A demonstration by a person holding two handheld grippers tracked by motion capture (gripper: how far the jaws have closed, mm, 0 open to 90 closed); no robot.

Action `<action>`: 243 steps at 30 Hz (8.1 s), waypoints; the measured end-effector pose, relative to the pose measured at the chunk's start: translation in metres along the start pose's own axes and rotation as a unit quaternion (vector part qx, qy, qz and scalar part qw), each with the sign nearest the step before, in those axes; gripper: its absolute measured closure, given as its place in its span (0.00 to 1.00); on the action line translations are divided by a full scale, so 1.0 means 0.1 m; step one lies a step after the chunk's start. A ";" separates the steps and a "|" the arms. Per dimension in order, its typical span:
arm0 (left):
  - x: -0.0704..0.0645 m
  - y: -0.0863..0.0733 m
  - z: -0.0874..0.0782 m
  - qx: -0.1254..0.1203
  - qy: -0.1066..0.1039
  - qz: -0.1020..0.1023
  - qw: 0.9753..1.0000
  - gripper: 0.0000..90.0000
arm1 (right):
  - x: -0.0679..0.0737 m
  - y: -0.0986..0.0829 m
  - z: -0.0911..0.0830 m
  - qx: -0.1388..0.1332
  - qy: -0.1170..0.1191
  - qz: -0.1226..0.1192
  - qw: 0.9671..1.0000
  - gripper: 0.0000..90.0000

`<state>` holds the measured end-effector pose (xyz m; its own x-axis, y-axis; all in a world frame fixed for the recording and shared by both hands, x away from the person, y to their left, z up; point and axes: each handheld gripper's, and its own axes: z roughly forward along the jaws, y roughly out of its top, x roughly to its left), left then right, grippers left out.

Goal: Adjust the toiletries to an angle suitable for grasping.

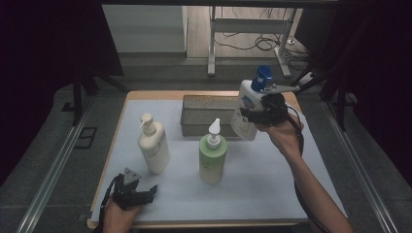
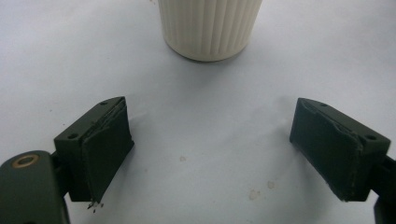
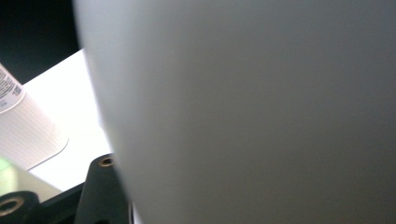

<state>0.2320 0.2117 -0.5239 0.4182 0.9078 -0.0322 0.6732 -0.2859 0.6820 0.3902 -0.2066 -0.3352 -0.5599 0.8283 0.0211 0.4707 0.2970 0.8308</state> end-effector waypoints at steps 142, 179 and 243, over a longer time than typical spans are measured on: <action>0.00 0.01 0.00 0.003 0.001 0.001 1.000 0.13 | 0.23 -0.22 1.17 0.033 0.022 -0.003 0.999 0.48; 0.00 0.01 0.00 0.003 0.002 0.001 1.000 0.13 | -0.13 -0.31 1.43 0.068 -0.034 0.025 0.997 0.95; 0.00 0.02 0.01 0.004 0.003 -0.001 1.000 0.13 | 0.21 -0.35 1.84 0.108 0.000 0.050 0.993 0.99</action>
<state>0.2332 0.2106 -0.5232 0.4136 0.9100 -0.0288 0.6789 -0.2871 0.6758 0.4871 -0.1123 -0.4660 -0.5025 0.8591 0.0972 0.6596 0.3083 0.6855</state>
